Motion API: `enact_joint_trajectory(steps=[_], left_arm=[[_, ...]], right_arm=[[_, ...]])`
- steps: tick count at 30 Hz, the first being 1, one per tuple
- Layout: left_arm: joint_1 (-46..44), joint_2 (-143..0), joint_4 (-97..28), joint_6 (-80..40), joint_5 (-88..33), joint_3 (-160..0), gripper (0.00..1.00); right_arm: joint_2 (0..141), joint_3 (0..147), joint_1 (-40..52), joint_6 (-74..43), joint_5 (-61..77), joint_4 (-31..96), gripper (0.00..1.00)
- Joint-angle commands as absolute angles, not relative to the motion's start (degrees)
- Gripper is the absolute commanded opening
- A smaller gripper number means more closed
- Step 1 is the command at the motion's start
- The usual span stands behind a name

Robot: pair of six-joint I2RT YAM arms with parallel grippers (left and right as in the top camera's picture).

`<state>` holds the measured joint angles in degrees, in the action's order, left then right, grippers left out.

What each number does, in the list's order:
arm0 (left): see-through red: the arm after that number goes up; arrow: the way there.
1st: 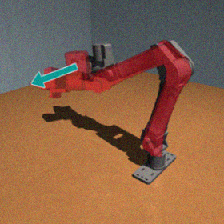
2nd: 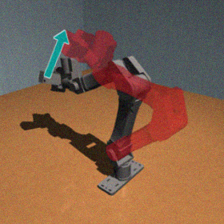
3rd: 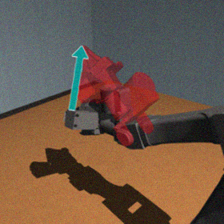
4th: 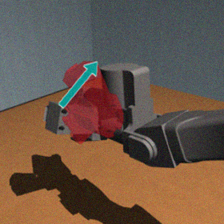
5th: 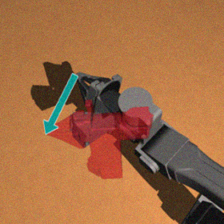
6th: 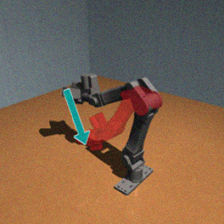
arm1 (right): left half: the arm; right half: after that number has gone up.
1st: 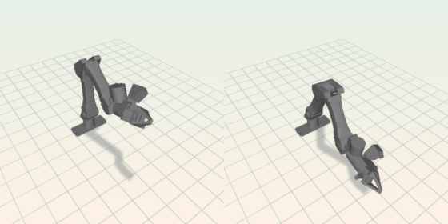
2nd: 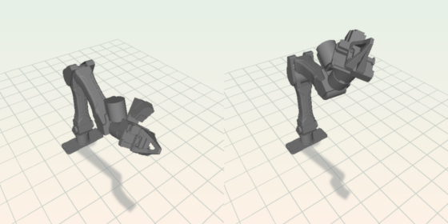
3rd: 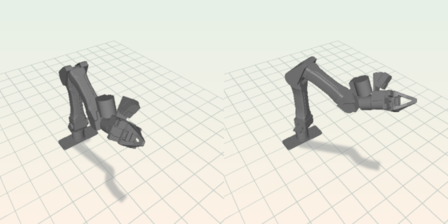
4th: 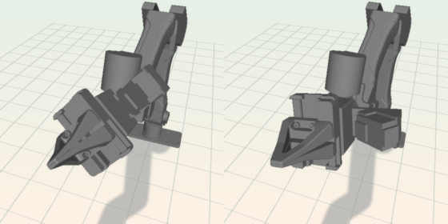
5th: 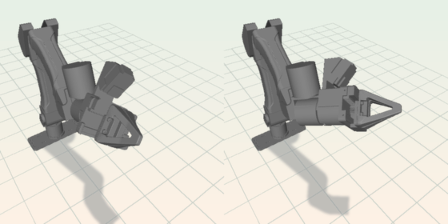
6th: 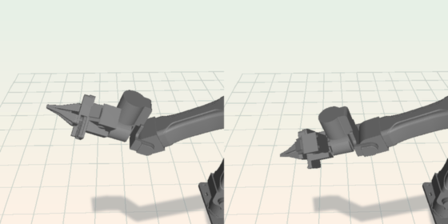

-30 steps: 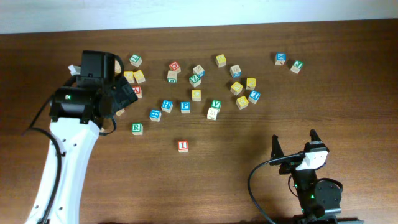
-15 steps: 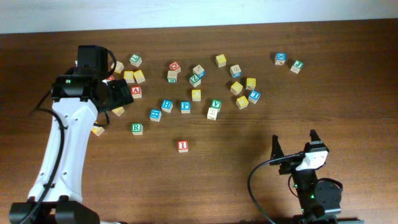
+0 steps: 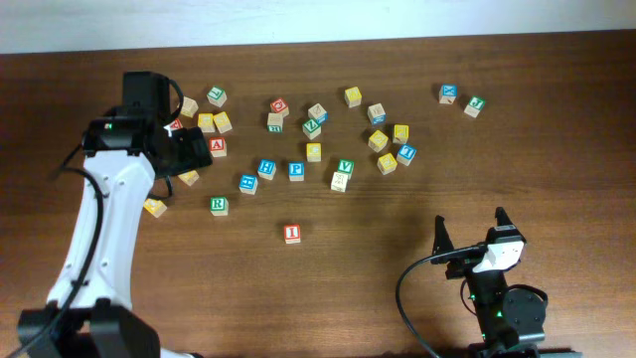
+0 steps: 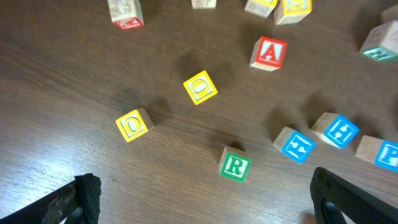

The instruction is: Spell out ICRA

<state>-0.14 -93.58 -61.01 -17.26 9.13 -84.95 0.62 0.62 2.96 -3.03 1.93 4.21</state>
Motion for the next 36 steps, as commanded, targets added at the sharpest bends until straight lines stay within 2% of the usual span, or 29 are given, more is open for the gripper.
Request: enact_joint_trajectory(steps=[1,11,18,23,26,36], left_arm=[[1.3,-96.6,-60.8,-14.9,7.3,-84.4,0.99],[2.9,-96.9,-61.9,-14.9,7.2,-84.4,0.99],[2.9,-97.3,-63.0,-14.4,2.7,-83.0,0.99],[2.9,-99.5,-57.5,-14.3,2.5,-82.7,0.99],[2.9,-101.8,-54.3,-10.6,-1.8,-82.7,1.00],[1.6,-104.1,-55.8,-7.6,-5.4,-83.4,0.98]], right_arm=[[0.2,0.3,2.6,-3.3,1.7,4.5,0.98],[0.2,0.3,2.6,-3.3,1.7,4.5,0.98],[0.2,0.3,2.6,-3.2,1.7,4.5,0.98],[0.2,0.3,2.6,-3.3,1.7,4.5,0.98],[0.2,0.3,2.6,-3.3,1.7,4.5,0.98],[0.2,0.3,2.6,-3.3,1.7,4.5,0.98]])
